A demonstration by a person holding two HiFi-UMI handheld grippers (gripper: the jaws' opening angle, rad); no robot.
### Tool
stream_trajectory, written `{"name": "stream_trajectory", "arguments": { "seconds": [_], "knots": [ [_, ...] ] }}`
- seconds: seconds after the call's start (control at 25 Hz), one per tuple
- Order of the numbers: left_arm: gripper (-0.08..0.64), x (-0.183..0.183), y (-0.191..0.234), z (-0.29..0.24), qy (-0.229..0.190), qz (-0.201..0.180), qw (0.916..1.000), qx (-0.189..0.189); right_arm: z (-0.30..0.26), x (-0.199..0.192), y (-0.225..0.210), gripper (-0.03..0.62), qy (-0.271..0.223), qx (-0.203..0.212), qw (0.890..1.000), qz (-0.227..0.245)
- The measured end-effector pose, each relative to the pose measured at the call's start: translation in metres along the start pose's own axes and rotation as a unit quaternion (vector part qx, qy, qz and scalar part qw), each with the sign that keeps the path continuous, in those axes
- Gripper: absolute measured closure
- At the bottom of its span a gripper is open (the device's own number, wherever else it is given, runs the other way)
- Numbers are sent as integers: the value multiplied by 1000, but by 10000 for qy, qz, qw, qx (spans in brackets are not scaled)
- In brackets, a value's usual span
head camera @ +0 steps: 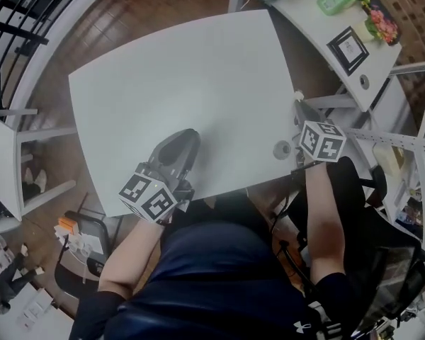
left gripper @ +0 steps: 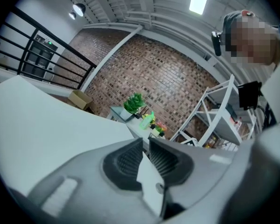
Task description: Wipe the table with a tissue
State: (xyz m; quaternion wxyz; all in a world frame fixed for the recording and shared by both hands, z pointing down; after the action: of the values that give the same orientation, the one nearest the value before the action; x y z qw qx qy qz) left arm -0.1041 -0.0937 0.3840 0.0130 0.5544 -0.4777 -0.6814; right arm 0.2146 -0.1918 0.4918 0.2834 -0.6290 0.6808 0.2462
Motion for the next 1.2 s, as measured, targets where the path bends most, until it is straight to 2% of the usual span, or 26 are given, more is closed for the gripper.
{"name": "stream_trajectory", "arguments": {
  "seconds": [0.12,0.24,0.4,0.56,0.68,0.8,1.04,1.2],
  "knots": [
    [515,8,-14,-6,-41,-127,9996,-237,39,12,4,565,-398,121,9988,-261],
    [515,13,-30,-5,-157,-261,9983,-494,84,26,10,565,-906,299,9929,-714],
    [517,23,-49,-3,-313,-456,9957,-740,144,42,25,565,-1715,584,9764,-1179],
    [518,26,-69,8,-390,-562,9941,-847,200,41,44,565,-2254,802,9603,-1436],
    [520,33,-78,18,-510,-729,9923,-863,230,44,63,565,-2598,956,9495,-1480],
    [522,38,-90,31,-620,-798,9909,-886,257,45,83,565,-2806,1052,9435,-1413],
    [523,44,-109,51,-651,-807,9910,-841,284,41,121,565,-3044,1248,9381,-1086],
    [523,43,-118,56,-659,-943,9892,-911,292,36,135,565,-3109,1332,9363,-945]
  ]
}}
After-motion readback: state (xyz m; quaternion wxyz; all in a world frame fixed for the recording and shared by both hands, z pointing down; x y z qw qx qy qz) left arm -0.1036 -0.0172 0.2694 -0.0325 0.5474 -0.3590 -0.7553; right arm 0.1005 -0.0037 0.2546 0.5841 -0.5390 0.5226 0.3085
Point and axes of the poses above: the fingertips, and each gripper's own axes: z backward along the fingers, y to its left, x out of its top, the point moved 5 cm from there along z, backward along the fingers, and after that the axes turned 14 degrees about -x, right-handed, at the moved point
